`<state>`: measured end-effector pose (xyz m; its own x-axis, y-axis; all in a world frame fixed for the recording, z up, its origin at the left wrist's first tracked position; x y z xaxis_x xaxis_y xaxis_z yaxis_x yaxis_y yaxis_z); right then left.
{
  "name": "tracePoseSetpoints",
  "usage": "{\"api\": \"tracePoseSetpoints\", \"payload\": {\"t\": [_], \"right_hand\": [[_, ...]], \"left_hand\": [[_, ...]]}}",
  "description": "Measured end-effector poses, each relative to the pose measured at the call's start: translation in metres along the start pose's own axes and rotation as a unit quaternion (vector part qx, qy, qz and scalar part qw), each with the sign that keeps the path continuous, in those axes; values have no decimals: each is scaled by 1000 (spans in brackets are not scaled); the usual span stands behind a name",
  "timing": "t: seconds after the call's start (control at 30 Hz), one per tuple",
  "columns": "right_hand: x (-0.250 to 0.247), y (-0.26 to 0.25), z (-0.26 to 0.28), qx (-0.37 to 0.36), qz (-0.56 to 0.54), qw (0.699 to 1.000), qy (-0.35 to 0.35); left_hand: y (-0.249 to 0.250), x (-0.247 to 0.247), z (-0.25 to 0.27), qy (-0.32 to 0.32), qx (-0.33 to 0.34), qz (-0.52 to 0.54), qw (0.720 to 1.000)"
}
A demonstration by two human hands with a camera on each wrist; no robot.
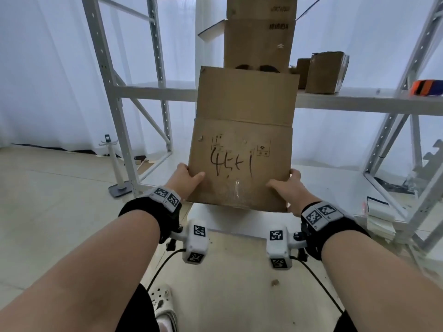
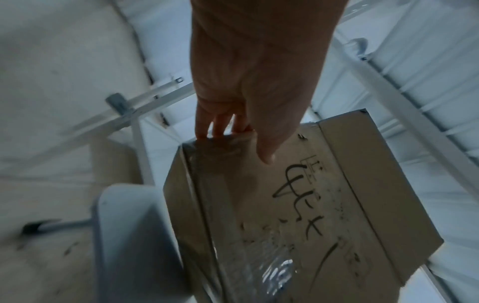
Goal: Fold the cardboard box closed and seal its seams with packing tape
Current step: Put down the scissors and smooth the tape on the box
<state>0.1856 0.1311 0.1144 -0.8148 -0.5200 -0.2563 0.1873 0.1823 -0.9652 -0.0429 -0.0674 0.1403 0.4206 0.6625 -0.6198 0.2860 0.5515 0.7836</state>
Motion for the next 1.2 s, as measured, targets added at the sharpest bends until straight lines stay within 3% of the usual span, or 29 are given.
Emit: {"api": "tracePoseSetpoints", "payload": {"t": [0.13, 0.33, 0.4, 0.5, 0.57, 0.63, 0.8, 0.87, 0.93, 1.0, 1.1, 1.2], "right_hand": [[12, 8, -16, -12, 44, 999, -5], [4, 16, -46, 4, 238, 970, 52], [11, 23, -54, 14, 199, 979, 47], [24, 38, -60, 54, 15, 998, 28], [32, 39, -62, 66, -94, 993, 5], [41, 22, -61, 33, -157, 987, -29], [64, -33, -48, -8, -211, 971, -111], [64, -50, -43, -44, -154, 980, -120], [53, -55, -46, -78, -73, 991, -83], [41, -54, -52, -98, 2, 995, -32], [23, -55, -61, -117, 37, 991, 43], [-7, -54, -71, -119, 35, 986, 112]], "left_hand": [[-25, 11, -18, 29, -39, 47, 998], [2, -4, -31, 114, 45, 120, 985], [13, -1, -32, 111, 72, 120, 984], [25, 10, -36, 82, 102, 86, 988], [29, 23, -35, 38, 116, 92, 988], [35, 35, -27, 2, 132, 109, 985], [65, 55, -3, 15, 193, 31, 981], [79, 79, 3, -71, 208, 15, 976], [91, 106, 15, -193, 220, 29, 956], [98, 119, 20, -240, 231, 0, 943], [95, 116, 3, -172, 250, -154, 940], [80, 105, -27, -78, 246, -330, 908]]}}
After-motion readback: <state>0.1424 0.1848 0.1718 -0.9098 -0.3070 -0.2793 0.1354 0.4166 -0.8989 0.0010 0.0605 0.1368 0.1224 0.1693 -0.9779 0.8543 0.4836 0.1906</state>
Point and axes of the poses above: each hand's wrist, its own z-axis away from the middle knuckle, its own x-axis out of the palm, y = z × x, the point moved 10 cm from there along -z, towards the middle knuckle, and after that the axes turned 10 degrees about -x, right-handed, at the moved point
